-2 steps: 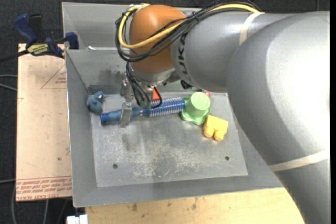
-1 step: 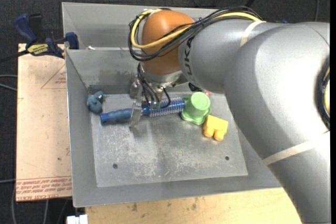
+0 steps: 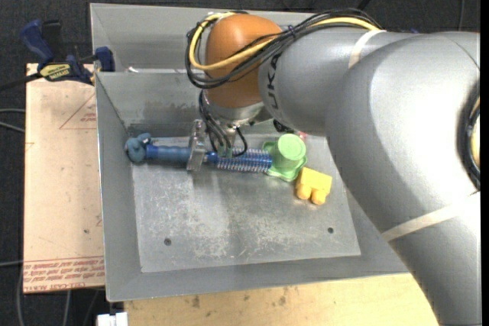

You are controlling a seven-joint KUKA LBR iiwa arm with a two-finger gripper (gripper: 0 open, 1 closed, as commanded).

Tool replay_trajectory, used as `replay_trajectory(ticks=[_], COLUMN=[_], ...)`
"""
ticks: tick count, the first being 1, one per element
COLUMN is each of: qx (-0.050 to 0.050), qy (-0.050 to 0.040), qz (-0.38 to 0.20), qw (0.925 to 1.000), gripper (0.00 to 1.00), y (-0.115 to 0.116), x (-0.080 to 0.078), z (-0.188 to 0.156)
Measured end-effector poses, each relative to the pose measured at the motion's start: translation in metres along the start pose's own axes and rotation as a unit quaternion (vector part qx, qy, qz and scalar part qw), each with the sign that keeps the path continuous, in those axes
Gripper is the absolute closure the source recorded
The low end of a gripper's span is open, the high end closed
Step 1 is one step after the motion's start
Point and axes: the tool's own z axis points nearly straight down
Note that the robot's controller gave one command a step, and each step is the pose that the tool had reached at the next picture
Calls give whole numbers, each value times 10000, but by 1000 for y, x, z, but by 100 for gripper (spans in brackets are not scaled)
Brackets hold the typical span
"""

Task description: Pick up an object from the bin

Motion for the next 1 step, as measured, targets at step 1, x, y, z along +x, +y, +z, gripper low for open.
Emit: replay_trajectory(ticks=[1], qx=[-20], qy=[-42], qz=[-100], qw=[9999], gripper=[100], y=[20], x=[26], z=[-127])
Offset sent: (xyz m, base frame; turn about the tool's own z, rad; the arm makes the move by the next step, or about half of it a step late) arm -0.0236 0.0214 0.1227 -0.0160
